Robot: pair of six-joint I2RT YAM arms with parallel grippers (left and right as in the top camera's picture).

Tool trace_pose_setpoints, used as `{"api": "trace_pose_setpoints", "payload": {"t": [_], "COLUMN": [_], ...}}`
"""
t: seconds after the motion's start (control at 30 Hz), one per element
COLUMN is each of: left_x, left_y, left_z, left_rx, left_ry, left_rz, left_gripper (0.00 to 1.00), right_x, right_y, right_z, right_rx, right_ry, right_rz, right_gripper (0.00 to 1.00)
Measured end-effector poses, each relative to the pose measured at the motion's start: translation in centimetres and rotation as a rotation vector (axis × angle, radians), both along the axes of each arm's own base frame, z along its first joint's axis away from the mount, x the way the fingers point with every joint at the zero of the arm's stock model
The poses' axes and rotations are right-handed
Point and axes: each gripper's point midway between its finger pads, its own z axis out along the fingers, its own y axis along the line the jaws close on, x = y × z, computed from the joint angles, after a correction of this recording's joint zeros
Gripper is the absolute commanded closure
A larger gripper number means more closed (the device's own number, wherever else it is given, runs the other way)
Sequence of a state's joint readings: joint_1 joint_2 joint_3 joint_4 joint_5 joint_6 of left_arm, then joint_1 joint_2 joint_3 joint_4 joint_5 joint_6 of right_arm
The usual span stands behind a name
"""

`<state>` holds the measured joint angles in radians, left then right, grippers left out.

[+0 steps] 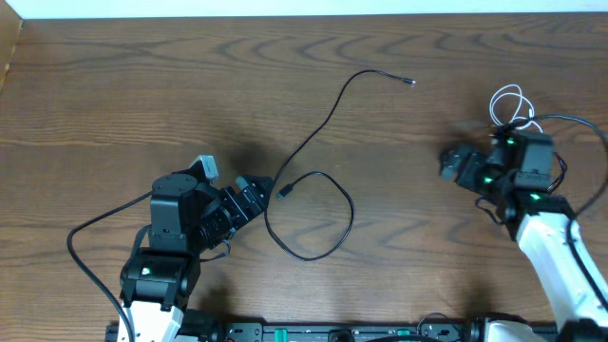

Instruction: Untangle cables

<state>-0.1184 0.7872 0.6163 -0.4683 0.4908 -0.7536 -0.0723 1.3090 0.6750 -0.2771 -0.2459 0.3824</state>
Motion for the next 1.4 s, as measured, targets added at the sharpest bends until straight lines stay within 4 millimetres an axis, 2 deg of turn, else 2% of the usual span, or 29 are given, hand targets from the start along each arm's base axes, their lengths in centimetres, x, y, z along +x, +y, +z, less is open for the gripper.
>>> {"api": "trace_pose_setpoints", "payload": {"t": [0.2,0.43,0.7,0.83,1.4], "left_x": [0.0,0.0,0.0,0.0,0.0], "left_y": [0.0,0.0,0.0,0.0,0.0], "left_z": [0.0,0.0,0.0,0.0,0.0], "left_rx": [0.000,0.000,0.000,0.000,0.000], "left_ry": [0.000,0.000,0.000,0.000,0.000], "left_rz": [0.000,0.000,0.000,0.000,0.000], "left_gripper": [0.09,0.09,0.09,0.09,0.09], "right_x": [-1.0,-4.0,-5.0,-5.1,-5.1], "right_y": [4.7,10.4,15.4,16.2,16.2], "right_z": [-2.6,-6.0,-6.4,-6.3,-6.3], "right_rx": [0.107,0.166,0.173,0.174,0.177], "right_ry": [0.110,0.281,0.299,0.292,0.290], "right_rz": [0.087,0.211,0.358,0.382,0.379], "right_gripper": [0.01,0.01,0.01,0.01,0.01]}}
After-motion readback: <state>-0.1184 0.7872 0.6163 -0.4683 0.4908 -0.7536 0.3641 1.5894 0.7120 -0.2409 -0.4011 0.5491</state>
